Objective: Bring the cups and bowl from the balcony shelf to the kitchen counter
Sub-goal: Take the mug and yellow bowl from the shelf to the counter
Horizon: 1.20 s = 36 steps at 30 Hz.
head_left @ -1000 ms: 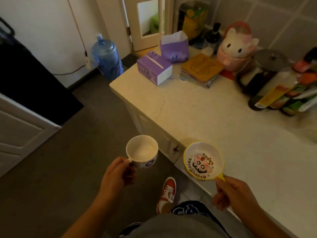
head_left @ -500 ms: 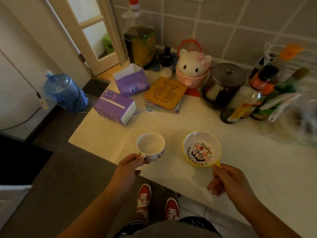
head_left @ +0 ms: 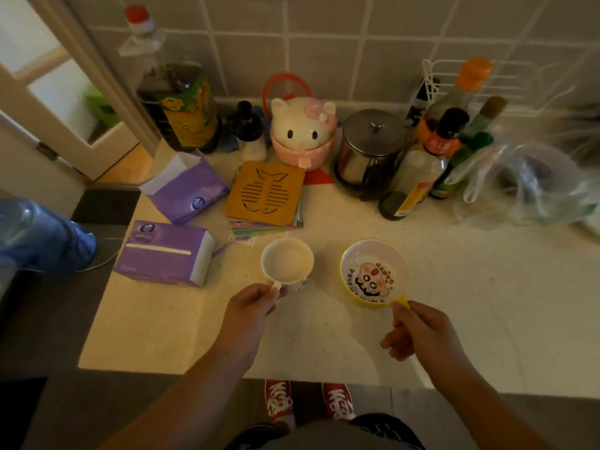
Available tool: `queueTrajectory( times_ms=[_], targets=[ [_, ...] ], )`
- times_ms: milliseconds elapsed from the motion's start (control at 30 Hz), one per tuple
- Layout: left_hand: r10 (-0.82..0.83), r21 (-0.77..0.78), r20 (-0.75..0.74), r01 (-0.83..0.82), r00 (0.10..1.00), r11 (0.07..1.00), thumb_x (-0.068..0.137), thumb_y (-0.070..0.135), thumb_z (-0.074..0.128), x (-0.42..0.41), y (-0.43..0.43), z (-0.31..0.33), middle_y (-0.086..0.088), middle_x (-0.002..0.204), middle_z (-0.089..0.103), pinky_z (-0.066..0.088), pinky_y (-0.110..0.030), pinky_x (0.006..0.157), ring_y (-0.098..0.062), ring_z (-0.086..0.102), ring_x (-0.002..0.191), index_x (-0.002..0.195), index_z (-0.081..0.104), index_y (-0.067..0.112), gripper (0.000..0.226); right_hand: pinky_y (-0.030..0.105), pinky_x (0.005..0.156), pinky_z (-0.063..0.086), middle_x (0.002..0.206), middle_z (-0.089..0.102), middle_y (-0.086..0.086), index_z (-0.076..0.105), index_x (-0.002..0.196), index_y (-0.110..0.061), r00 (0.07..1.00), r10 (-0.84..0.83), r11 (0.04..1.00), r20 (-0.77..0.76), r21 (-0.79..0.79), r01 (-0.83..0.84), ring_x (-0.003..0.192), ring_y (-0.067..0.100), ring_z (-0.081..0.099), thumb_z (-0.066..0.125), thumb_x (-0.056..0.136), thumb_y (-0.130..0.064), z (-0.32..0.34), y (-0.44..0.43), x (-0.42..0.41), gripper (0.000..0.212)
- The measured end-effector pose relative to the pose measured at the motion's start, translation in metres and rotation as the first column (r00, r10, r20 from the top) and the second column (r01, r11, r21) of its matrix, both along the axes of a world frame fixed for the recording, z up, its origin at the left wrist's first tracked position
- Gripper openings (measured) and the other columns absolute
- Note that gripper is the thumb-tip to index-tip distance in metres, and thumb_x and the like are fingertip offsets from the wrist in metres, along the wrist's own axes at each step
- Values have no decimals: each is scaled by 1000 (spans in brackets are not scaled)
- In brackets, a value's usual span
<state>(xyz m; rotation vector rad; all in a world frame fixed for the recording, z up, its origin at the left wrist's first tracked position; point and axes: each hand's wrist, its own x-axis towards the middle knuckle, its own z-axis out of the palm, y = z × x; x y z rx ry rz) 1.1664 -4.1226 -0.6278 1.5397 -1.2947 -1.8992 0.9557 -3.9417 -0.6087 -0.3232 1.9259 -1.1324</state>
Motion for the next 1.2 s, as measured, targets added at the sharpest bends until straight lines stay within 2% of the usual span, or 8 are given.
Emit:
queueTrajectory(
  times_ms=[200, 467, 733, 867, 967, 1000, 1067, 1200],
  targets=[
    [-58, -37, 71, 60, 996, 997, 91, 23, 64, -10, -6, 1, 1, 92, 77, 50, -42, 98, -22, 65, 103, 77, 77, 17, 19, 31, 42, 51, 59, 72, 22, 61, 69, -3, 999, -49, 999, -9, -15, 49, 44, 32, 63, 57, 93, -30, 3, -1, 6, 37],
    [-114, -114, 221, 142, 969, 983, 83, 34, 73, -13, -4, -7, -6, 79, 75, 55, -48, 87, -27, 70, 88, 71, 75, 22, 17, 31, 43, 52, 59, 72, 21, 61, 70, -3, 998, -68, 997, -9, -31, 68, 45, 32, 64, 57, 94, -29, 4, 3, 4, 35],
    [-134, -263, 323, 225, 937, 938, 85, 35, 70, -12, 0, -14, 3, 70, 72, 49, -30, 65, -17, 68, 75, 71, 73, 26, 17, 32, 44, 53, 60, 72, 21, 63, 63, -12, 998, -68, 997, 6, -44, 68, 46, 32, 65, 58, 92, -34, 4, 7, 0, 36],
    [-175, -363, 407, 334, 897, 870, 83, 52, 63, -5, 8, -15, 16, 90, 67, 46, -23, 69, -8, 64, 88, 86, 61, 37, 16, 31, 45, 54, 61, 73, 20, 64, 64, -14, 999, -52, 998, 8, -42, 52, 47, 32, 66, 58, 91, -37, 2, 10, 3, 35],
    [-150, -511, 655, 581, 740, 634, 77, 69, 56, 13, 14, -26, 8, 130, 57, 42, -34, 100, -16, 48, 125, 121, 55, 33, 56, 32, 45, 54, 60, 73, 20, 64, 65, -12, 999, -47, 998, 0, -39, 47, 47, 32, 65, 57, 91, -36, -2, 12, 5, 36],
    [-145, -479, 736, 660, 661, 578, 75, 74, 53, 21, 17, -32, 2, 147, 45, 32, -42, 113, -22, 35, 140, 135, 47, 29, 75, 32, 45, 54, 60, 73, 20, 63, 65, -12, 999, -47, 998, -2, -39, 46, 47, 32, 65, 57, 91, -36, -3, 12, 6, 36],
    [-179, -372, 826, 755, 535, 539, 72, 85, 42, 34, 21, -41, -3, 164, 14, 9, -48, 119, -25, 5, 151, 151, 23, 30, 98, 32, 45, 54, 60, 73, 19, 63, 66, -12, 999, -41, 998, -8, -38, 41, 46, 31, 65, 57, 91, -37, -6, 12, 8, 36],
    [-182, -325, 871, 813, 457, 483, 73, 92, 24, 52, 26, -53, -2, 166, -4, 2, -52, 120, -22, -11, 150, 155, 5, 33, 103, 33, 46, 53, 60, 73, 18, 63, 66, -12, 999, -31, 999, -12, -36, 30, 47, 30, 65, 57, 90, -38, -14, 11, 9, 36]
  ],
)
